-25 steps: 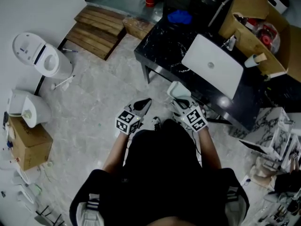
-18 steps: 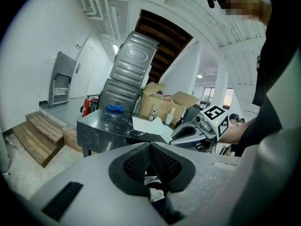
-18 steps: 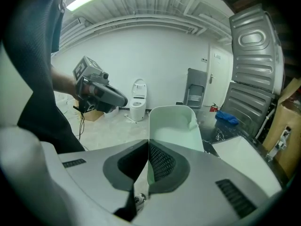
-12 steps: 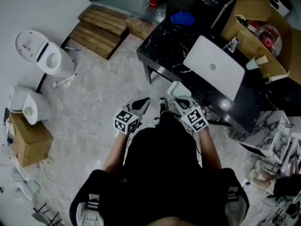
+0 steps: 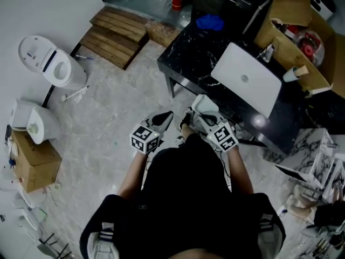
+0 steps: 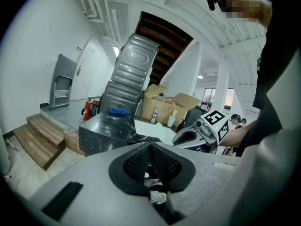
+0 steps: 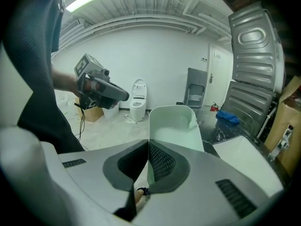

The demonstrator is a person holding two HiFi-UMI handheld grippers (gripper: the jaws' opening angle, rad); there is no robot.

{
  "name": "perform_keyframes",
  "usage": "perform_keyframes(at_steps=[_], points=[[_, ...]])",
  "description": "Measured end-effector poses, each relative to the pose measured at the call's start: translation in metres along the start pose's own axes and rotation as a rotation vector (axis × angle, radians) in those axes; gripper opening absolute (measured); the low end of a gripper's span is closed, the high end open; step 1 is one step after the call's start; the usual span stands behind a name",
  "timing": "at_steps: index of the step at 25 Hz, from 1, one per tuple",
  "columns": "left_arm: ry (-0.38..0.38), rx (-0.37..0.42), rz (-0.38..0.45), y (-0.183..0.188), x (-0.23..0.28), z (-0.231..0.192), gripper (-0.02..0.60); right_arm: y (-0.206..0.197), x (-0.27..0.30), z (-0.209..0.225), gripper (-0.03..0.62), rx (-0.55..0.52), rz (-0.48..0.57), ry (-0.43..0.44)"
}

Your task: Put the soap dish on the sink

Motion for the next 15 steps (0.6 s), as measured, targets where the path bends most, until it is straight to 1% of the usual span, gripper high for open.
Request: perform_keyframes(at_steps=[3,9,12,15], points=[[-0.004,0.008,0.000,0.002,0.003,-0.003,0.000,0.002,0.002,0.003,-0.002,0.000,0.001,-0.001],[0.007,0.002,0.001,0.004,0.005,-0.010,0.000,0.002,0.006,0.011,-0.003,0.013,-0.005,-0.003],[0.010,-0.011,0.004,0.002,0.005,-0.016,0.000,0.002,0.011,0.015,-0.003,0.015,-0.012,-0.004],[0.013,-0.021,-0.005,0.003,0.008,-0.022,0.000,0.003,0.013,0.021,-0.003,0.040,-0.027,-0.015]])
Point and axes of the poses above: the fingertips, and each gripper's own axes: x forward along the fingers, z to its right, y out of its top, the point moved 9 cm from there along -x, backward along the fingers, and after that the axes turned 1 degree about x, right-handed, at the moved point
